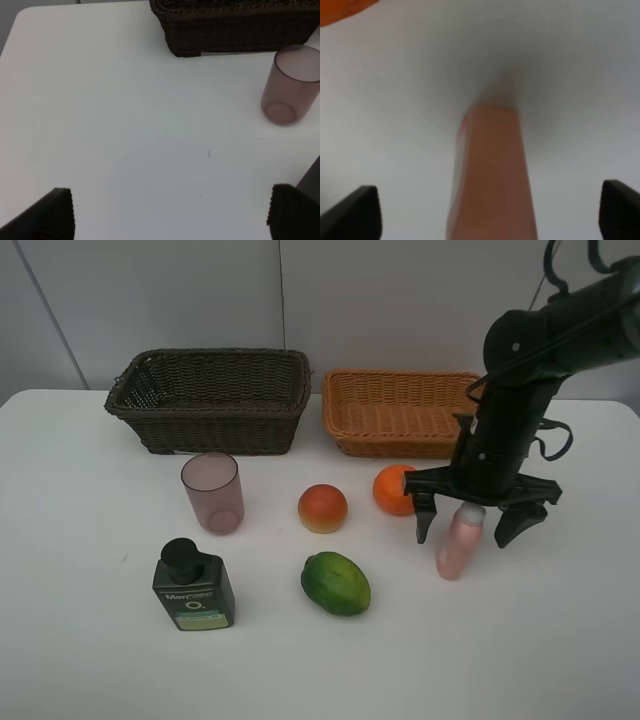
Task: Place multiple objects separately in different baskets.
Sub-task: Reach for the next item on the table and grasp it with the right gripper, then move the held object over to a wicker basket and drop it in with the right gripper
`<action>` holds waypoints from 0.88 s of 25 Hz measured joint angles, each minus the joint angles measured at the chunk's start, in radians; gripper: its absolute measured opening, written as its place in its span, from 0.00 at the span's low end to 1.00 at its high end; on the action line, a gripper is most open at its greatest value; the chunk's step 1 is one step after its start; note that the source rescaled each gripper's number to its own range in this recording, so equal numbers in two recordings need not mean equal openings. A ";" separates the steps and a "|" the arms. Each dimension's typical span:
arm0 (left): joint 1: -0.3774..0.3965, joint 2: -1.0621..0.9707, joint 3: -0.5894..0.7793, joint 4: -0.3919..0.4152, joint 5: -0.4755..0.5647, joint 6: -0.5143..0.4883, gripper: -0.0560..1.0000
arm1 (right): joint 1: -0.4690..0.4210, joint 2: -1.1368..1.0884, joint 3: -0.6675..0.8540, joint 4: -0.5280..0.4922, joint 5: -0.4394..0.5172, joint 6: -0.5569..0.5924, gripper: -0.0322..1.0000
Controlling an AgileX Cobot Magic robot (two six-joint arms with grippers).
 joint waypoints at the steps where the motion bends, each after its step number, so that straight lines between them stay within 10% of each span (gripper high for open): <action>1: 0.000 0.000 0.000 0.000 0.000 0.000 1.00 | 0.000 0.005 0.000 0.000 -0.001 0.004 0.82; 6: 0.000 0.000 0.000 0.000 0.000 0.000 1.00 | 0.000 0.008 0.000 0.000 -0.001 0.007 0.04; 22: 0.000 0.000 0.000 0.000 0.000 0.000 1.00 | 0.000 0.008 0.000 0.006 -0.002 0.009 0.03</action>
